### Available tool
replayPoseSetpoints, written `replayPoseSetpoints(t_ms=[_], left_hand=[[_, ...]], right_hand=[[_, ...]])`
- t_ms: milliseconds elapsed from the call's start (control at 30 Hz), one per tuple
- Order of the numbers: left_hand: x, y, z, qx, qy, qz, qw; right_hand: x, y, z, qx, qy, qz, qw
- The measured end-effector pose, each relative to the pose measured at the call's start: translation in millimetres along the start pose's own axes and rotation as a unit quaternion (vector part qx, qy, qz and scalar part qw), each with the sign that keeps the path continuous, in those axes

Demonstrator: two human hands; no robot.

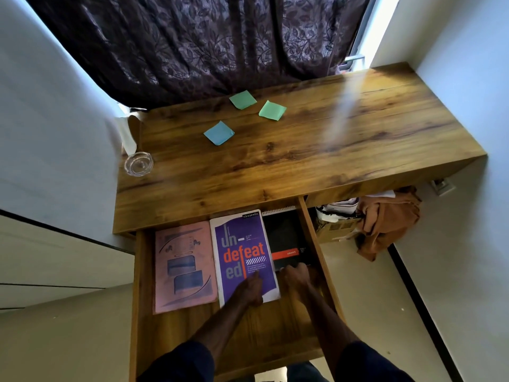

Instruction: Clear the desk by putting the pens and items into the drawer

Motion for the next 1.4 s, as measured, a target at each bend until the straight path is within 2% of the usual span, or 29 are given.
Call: replayPoseSetpoints(t_ms=[200,267,400,567,833,967,1133,1233,1400], left_hand=[[-3.8,4.7,1.8,-0.013,-0.005,0.003,1.0],[-4.8,4.1,1.7,-0.015,-0.005,0.004,1.0],[-3.2,3.3,-0.4,-0.012,-0.004,0.008,1.0],[5.0,8.1,2.0,0.007,-0.005,-0.013,1.0],[35.8,25.9,8.5,0.054,0.008,-0.061,0.997],[46.4,27.8,9.3,0.079,0.02,-0.084,0.993],[55.4,22.7,-1.7,0.113,0.021,-0.11,0.987],[65.7,19.1,-10.9,0.132,0.025,-0.132,0.982],[84.3,12.9,-20.3,0.137,0.024,-0.174,0.975]], right_hand=[[1.6,3.8,25.3,0.063,0.038,0.044,0.996],[-20.3,2.3,16.2,0.106,0.048,0.054,0.992],[-67.8,3.7,-20.9,0.094,0.052,0.064,0.992],[4.3,15.4,16.3,0.124,0.081,0.086,0.985],[39.9,19.2,47.8,0.21,0.196,0.115,0.951],[48.9,33.3,49.7,0.175,0.195,0.1,0.96],[63.4,43.5,37.6,0.059,0.145,0.15,0.976],[67.8,45.9,30.4,0.036,0.145,0.173,0.974],[92.2,54.2,33.1,0.059,0.217,0.184,0.957]])
Point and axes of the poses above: each hand's wrist, its own x-axis away from the middle knuckle, its own y-axis out of the back of the hand, z = x × y, the point moved 8 cm from there along -x, towards the middle knuckle, and after that the axes turned 14 degrees about x, right-handed, at the moved point
